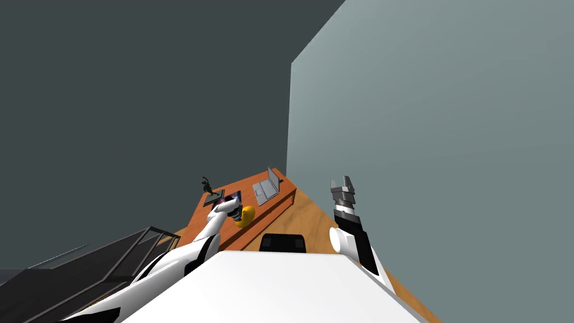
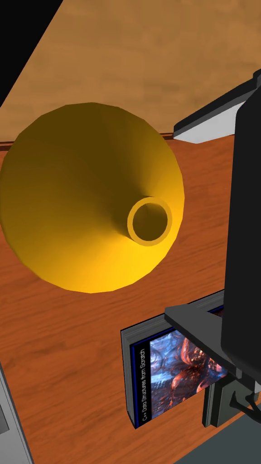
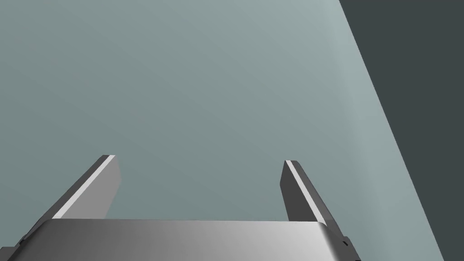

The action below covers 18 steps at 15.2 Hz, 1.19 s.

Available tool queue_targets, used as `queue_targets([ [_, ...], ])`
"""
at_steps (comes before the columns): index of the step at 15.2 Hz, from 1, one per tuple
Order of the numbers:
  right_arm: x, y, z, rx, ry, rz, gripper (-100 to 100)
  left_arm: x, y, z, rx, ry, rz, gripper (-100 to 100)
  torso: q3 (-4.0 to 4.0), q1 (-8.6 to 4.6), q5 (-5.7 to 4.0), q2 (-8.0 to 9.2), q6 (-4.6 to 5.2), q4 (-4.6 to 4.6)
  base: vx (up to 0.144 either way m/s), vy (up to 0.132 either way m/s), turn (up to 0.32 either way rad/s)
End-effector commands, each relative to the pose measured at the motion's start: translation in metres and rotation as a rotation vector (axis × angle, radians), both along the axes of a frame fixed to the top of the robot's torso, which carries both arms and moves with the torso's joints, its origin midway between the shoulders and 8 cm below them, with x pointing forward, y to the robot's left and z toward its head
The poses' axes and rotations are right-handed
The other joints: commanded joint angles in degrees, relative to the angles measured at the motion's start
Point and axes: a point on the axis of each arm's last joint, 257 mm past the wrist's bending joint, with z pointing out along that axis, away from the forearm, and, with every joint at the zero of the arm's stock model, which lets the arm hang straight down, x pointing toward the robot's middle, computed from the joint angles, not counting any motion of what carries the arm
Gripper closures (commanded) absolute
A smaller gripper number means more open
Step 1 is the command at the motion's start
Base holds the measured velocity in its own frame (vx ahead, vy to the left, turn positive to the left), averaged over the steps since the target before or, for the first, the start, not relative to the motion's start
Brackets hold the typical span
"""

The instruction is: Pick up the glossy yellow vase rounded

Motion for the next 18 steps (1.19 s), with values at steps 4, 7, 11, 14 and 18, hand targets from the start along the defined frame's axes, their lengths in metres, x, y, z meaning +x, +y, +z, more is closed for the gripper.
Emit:
queue_targets([
  [4,0.0,0.0,0.0,0.0,0.0,0.0,0,-0.005,-0.004,0.004,-0.034,0.029,0.014,-100,0.0,0.0,0.0,0.0,0.0,0.0,0.021,-0.003,-0.009],
  [7,0.0,0.0,0.0,0.0,0.0,0.0,0,-0.008,-0.006,0.005,-0.052,0.045,0.021,-100,0.0,0.0,0.0,0.01,0.0,0.0,0.019,-0.003,-0.009],
  [11,0.0,0.0,0.0,0.0,0.0,0.0,0,-0.01,-0.008,0.007,-0.062,0.052,0.026,-100,0.0,-0.01,0.0,0.01,0.0,0.0,0.017,-0.004,-0.008],
  [14,0.0,0.0,0.0,0.0,0.0,0.0,0,-0.015,-0.016,-0.007,-0.062,0.048,0.024,-100,0.0,0.11,0.03,0.0,-0.01,-0.01,0.026,0.031,0.013],
  [18,0.0,0.0,0.0,0.0,0.0,0.0,0,-0.013,-0.013,-0.001,-0.063,0.051,0.025,100,-0.01,0.14,0.03,-0.02,-0.01,-0.01,0.019,0.022,0.0],
])
